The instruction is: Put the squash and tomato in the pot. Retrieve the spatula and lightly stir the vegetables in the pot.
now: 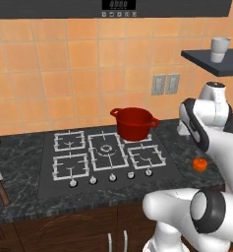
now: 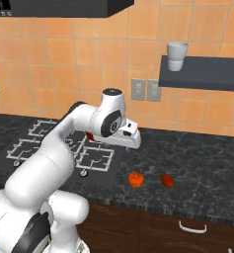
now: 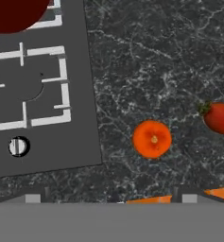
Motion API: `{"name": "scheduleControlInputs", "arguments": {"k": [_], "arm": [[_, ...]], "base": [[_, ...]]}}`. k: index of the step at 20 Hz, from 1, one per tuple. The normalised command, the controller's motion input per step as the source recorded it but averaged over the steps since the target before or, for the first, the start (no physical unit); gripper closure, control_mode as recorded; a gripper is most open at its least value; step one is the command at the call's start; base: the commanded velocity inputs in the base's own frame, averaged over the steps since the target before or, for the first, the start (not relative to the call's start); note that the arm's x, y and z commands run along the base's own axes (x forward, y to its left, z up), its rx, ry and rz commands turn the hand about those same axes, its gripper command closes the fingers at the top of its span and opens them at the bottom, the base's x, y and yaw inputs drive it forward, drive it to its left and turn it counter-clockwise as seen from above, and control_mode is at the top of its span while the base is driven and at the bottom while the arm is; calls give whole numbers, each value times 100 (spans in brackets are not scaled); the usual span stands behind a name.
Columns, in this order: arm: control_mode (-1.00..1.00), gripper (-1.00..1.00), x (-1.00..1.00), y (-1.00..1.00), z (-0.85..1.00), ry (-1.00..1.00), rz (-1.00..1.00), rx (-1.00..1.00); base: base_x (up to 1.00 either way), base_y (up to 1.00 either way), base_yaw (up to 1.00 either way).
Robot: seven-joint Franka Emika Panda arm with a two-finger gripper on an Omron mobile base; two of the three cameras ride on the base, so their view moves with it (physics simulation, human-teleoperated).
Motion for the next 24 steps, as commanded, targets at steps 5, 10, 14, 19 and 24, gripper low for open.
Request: {"name": "scheduleControlInputs", "arguments": {"k": [5, 10, 14, 19, 24], "arm": [[-100, -100, 12, -86, -65, 7, -3, 1], [-100, -100, 17, -9, -57, 2, 0, 1], [-100, -100, 12, 0, -49, 3, 0, 0], [-100, -100, 0, -3, -46, 10, 0, 0], [-100, -100, 0, -6, -40, 5, 0, 0]], "base": [[0, 0, 0], [0, 0, 0], [0, 0, 0], [0, 0, 0], [0, 0, 0]]}}
